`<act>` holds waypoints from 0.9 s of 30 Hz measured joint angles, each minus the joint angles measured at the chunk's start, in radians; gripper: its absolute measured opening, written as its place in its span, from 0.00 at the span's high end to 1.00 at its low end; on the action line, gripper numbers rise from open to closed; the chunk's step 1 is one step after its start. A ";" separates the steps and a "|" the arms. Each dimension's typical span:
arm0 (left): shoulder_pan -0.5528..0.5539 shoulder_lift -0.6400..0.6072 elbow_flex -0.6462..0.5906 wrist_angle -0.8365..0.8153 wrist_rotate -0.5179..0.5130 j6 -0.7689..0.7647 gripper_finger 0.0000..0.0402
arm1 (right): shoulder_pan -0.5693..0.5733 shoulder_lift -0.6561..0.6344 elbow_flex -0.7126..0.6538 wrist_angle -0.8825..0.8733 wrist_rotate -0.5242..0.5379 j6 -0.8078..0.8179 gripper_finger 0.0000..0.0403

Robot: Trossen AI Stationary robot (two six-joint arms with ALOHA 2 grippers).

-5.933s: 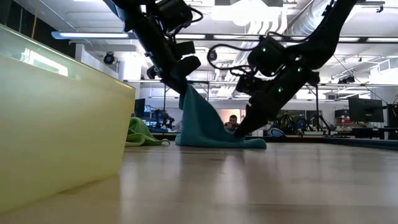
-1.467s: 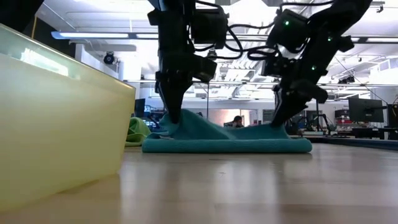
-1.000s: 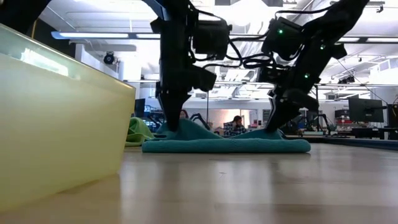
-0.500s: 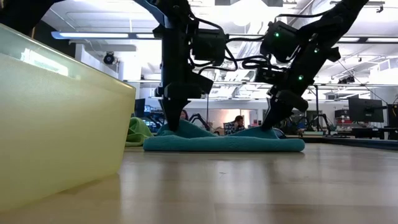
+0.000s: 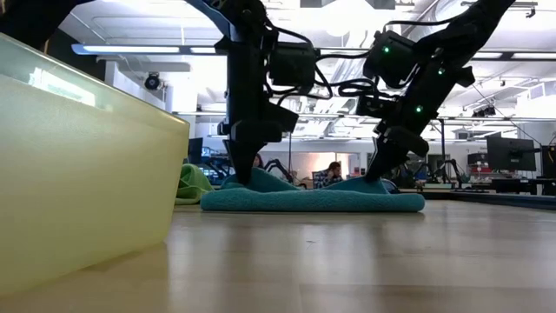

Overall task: Roll microfiber towels into tight, uniform cylinder then place into a basket
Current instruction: Fold the blue microfiber towel, then roll the blue microfiber towel

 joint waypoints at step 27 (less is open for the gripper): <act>0.000 0.000 0.000 0.000 -0.011 0.000 0.98 | 0.000 -0.008 0.088 -0.165 0.068 0.078 0.66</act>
